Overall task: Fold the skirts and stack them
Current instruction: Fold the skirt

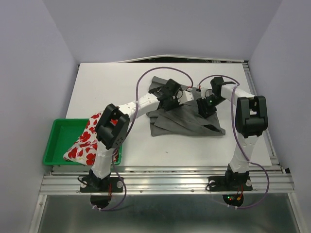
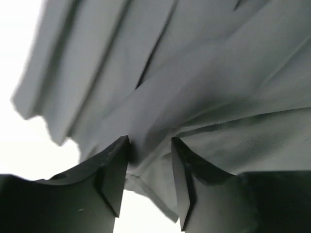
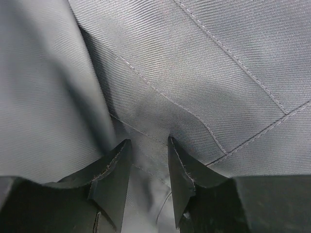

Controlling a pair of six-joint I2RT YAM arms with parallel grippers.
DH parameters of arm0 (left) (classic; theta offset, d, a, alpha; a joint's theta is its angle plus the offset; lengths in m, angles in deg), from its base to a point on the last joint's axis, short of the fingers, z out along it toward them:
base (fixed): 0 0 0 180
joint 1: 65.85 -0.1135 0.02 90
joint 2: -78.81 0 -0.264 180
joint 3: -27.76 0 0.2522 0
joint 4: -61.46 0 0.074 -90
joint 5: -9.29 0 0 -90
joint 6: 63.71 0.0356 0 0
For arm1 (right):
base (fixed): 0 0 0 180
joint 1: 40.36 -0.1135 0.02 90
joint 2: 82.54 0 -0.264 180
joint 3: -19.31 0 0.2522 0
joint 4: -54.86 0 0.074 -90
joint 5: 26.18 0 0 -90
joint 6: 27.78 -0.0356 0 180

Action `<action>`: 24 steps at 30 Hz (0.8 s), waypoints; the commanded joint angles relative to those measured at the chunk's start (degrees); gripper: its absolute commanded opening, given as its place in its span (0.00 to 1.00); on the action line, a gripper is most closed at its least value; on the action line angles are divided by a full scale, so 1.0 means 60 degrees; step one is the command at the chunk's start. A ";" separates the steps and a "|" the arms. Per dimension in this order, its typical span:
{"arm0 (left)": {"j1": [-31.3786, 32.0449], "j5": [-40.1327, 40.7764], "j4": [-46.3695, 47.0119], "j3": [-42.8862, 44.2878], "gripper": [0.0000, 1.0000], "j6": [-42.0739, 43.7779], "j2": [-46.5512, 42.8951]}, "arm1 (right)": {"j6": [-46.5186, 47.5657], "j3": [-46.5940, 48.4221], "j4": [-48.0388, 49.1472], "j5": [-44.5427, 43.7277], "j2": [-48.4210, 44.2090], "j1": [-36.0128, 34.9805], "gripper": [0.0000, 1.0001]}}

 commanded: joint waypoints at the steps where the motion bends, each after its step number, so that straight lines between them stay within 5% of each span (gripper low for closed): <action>1: -0.0182 -0.0547 -0.0086 -0.0081 0.57 -0.0084 -0.0580 | 0.0203 0.0049 0.0683 -0.0499 0.0614 -0.0031 0.42; 10: -0.0314 -0.1853 -0.0290 -0.3128 0.59 -0.0025 -0.3571 | 0.0204 0.0283 0.0610 -0.0601 0.0731 -0.0031 0.42; 24: -0.0270 -0.2455 0.0309 -0.3672 0.56 0.1088 -0.2606 | 0.0204 0.0357 0.0493 -0.0675 0.0819 -0.0031 0.42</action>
